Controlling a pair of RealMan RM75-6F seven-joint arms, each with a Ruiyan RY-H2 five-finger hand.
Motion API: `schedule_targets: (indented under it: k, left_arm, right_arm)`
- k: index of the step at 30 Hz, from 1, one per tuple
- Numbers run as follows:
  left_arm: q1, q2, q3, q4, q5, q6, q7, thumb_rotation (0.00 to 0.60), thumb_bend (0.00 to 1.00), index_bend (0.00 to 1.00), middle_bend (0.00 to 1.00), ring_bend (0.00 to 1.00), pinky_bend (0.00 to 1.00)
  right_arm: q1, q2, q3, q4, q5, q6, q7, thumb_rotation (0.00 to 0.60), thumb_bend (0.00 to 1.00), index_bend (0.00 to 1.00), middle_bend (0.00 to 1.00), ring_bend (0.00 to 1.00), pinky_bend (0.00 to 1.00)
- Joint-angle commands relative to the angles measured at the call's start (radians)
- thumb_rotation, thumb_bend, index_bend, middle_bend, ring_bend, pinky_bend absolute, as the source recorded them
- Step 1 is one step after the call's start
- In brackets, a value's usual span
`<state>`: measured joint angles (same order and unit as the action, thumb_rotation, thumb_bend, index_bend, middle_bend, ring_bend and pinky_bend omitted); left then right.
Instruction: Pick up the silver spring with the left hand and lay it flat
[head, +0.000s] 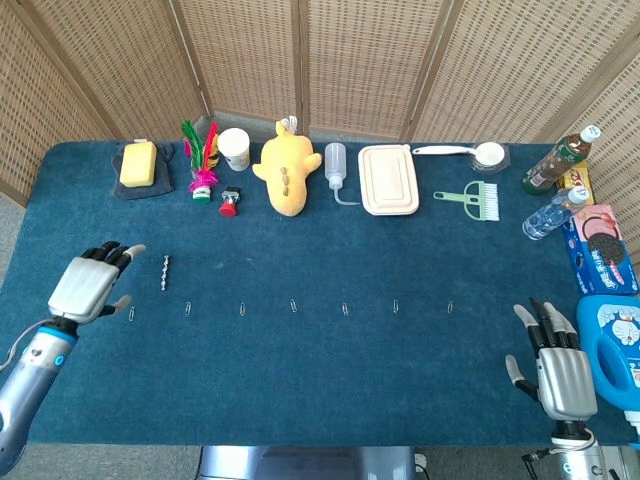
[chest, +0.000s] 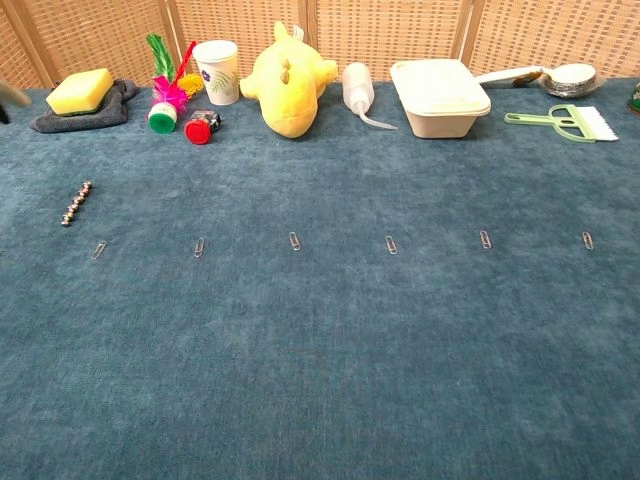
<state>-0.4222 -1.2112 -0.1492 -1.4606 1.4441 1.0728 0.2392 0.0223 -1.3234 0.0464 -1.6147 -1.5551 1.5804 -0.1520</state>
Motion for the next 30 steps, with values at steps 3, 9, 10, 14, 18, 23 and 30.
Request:
schedule_targets:
  k: [3,9,10,14,18,23,30]
  left_arm:
    - [-0.083,-0.069,-0.012,0.125,-0.014,-0.091,0.021,0.600,0.39,0.06,0.19,0.12,0.27]
    - [-0.122,-0.102,-0.004,0.186,-0.068,-0.165,0.056,0.600,0.33,0.00,0.11,0.07,0.25]
    - [-0.127,-0.109,-0.002,0.196,-0.079,-0.175,0.069,0.600,0.33,0.00,0.11,0.06,0.25]
    - [-0.139,-0.137,-0.002,0.224,-0.111,-0.189,0.097,0.600,0.32,0.00,0.10,0.06,0.24]
    - [-0.149,-0.169,0.000,0.250,-0.127,-0.188,0.107,0.600,0.32,0.00,0.10,0.06,0.24]
    - [-0.162,-0.201,0.016,0.287,-0.130,-0.193,0.130,0.600,0.32,0.00,0.10,0.06,0.24]
    - [-0.180,-0.232,0.024,0.317,-0.132,-0.192,0.145,0.600,0.32,0.00,0.10,0.06,0.24]
  right_arm:
    - [0.000,-0.005,0.003,0.006,0.013,-0.007,0.002,0.600,0.39,0.14,0.11,0.06,0.14]
    - [0.002,-0.014,0.007,0.018,0.027,-0.018,0.007,0.600,0.39,0.14,0.11,0.06,0.14]
    - [0.002,-0.014,0.008,0.020,0.027,-0.019,0.008,0.600,0.39,0.14,0.11,0.06,0.14]
    - [0.004,-0.015,0.010,0.022,0.029,-0.023,0.009,0.600,0.39,0.14,0.11,0.06,0.14]
    - [0.005,-0.017,0.012,0.025,0.034,-0.027,0.010,0.600,0.39,0.14,0.11,0.06,0.14]
    - [0.009,-0.021,0.013,0.028,0.035,-0.032,0.008,0.600,0.39,0.14,0.11,0.06,0.14]
    - [0.008,-0.022,0.013,0.029,0.037,-0.032,0.007,0.600,0.39,0.14,0.11,0.06,0.14]
